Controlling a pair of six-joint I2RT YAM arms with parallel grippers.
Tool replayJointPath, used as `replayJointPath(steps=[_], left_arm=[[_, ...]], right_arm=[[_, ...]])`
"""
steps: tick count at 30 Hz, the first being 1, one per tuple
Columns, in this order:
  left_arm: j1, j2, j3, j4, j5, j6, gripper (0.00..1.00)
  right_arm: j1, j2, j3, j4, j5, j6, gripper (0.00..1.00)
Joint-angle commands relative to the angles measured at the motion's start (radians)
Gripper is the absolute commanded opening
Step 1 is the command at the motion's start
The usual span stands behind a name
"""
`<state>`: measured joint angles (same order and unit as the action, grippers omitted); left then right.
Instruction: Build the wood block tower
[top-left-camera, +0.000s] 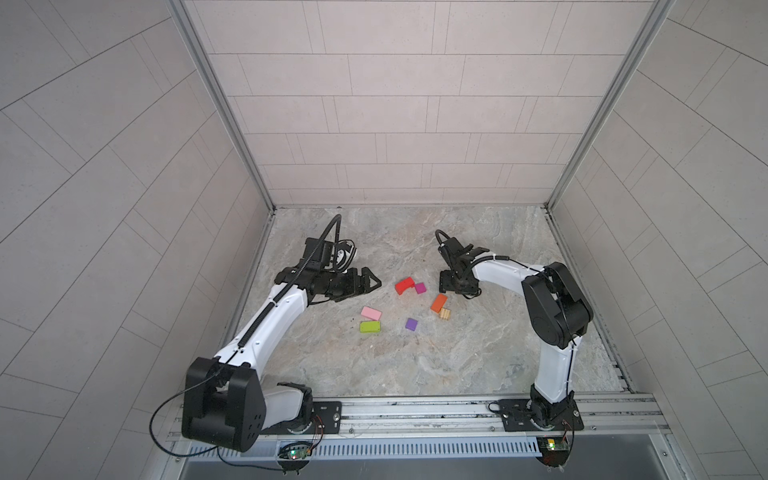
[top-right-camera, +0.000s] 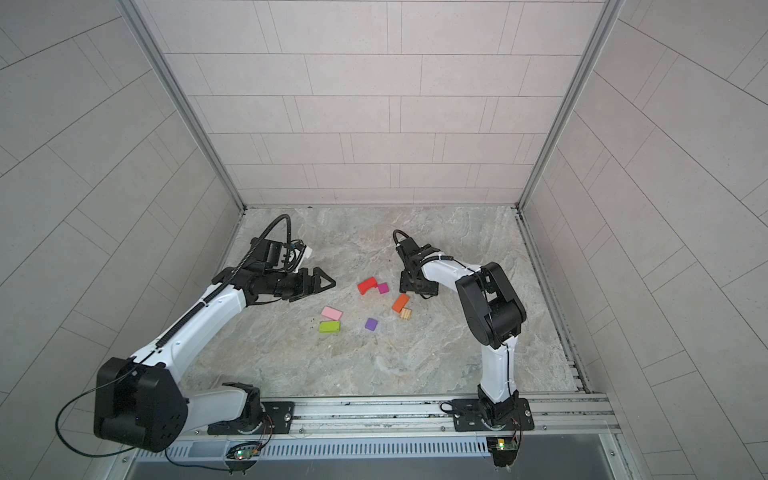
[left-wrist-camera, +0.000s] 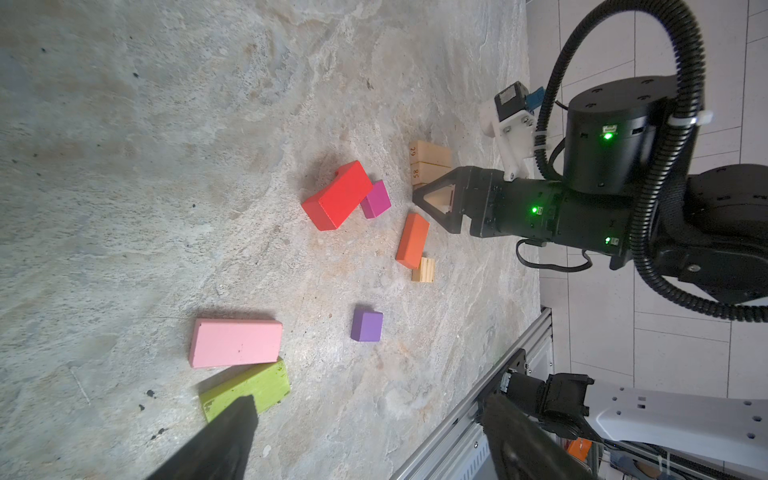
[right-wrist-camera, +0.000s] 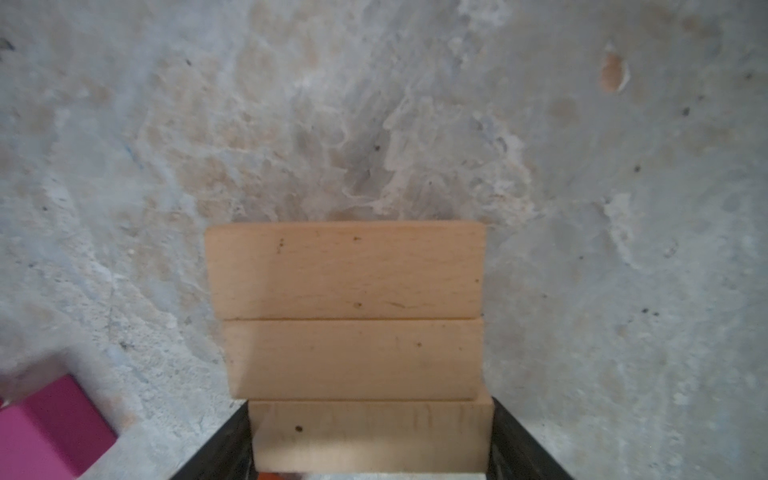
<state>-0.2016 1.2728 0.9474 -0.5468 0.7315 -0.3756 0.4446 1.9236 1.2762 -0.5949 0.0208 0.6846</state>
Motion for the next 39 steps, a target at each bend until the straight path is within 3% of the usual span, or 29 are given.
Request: replayJointPath(steps=[1, 39], left_arm=[[-0.002, -0.018, 0.006, -0.015, -0.004, 0.017, 0.92], [-0.003, -0.016, 0.008, -0.015, -0.003, 0.017, 0.92]], right_arm=[[0.004, 0.030, -0.011, -0.043, 0.017, -0.003, 0.76], [0.024, 0.045, 0.009, -0.028, -0.013, -0.007, 0.75]])
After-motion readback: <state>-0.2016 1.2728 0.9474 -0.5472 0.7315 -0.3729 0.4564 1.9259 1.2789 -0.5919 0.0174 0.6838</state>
